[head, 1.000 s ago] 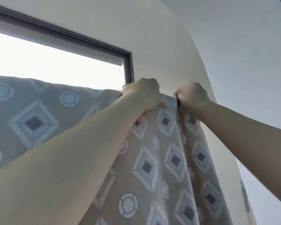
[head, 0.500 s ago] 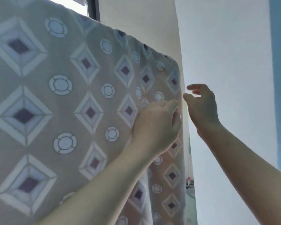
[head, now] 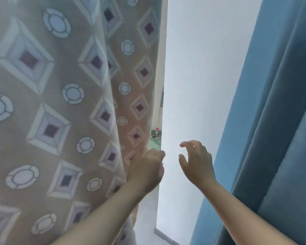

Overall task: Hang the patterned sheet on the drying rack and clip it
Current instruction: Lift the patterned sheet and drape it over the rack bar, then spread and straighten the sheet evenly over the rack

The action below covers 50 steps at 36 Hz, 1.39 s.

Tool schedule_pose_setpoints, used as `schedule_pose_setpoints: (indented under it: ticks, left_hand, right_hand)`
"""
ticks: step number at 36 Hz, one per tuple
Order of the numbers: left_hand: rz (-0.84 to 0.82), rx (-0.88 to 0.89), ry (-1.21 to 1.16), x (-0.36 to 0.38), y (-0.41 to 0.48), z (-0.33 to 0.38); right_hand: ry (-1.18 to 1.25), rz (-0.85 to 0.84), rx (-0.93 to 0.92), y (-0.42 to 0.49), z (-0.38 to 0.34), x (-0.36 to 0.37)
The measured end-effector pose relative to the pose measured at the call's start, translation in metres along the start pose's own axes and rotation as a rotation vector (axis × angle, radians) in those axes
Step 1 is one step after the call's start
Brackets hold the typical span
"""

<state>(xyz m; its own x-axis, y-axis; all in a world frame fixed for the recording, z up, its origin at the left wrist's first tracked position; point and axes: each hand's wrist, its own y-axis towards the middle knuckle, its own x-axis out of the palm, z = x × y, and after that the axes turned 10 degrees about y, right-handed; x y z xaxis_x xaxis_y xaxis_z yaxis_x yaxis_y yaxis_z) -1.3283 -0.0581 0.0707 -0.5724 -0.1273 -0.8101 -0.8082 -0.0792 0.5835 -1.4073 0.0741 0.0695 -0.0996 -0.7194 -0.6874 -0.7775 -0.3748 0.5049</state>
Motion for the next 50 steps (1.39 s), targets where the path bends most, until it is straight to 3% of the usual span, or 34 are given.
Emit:
schedule_pose_setpoints:
  ticks: [7,12,16,21,29,42,50]
  left_hand:
    - [-0.113,0.028,0.103,0.07,-0.034,0.015]
    - [-0.265,-0.066,0.075,0.118,-0.032,0.022]
    - [-0.281,-0.128,0.114,0.156,-0.017,0.025]
    - [-0.253,-0.242,0.144,0.193,-0.015,0.02]
    - [-0.196,-0.378,0.233,0.233,-0.001,-0.015]
    - [-0.214,-0.607,0.296,0.265,0.039,-0.093]
    - [-0.24,-0.806,0.361,0.284,0.041,-0.136]
  right_hand:
    - [-0.3,-0.083,-0.124,-0.036,0.062,0.029]
    - [-0.329,-0.292,-0.102,-0.027,0.112,0.052]
    - [-0.307,-0.513,-0.096,-0.002,0.148,0.074]
    - [-0.229,-0.64,-0.134,0.025,0.172,0.103]
    - [-0.101,-0.771,-0.217,0.066,0.167,0.163]
    - [-0.002,-0.887,-0.267,0.143,0.123,0.251]
    - [0.012,-1.05,-0.389,0.17,0.106,0.315]
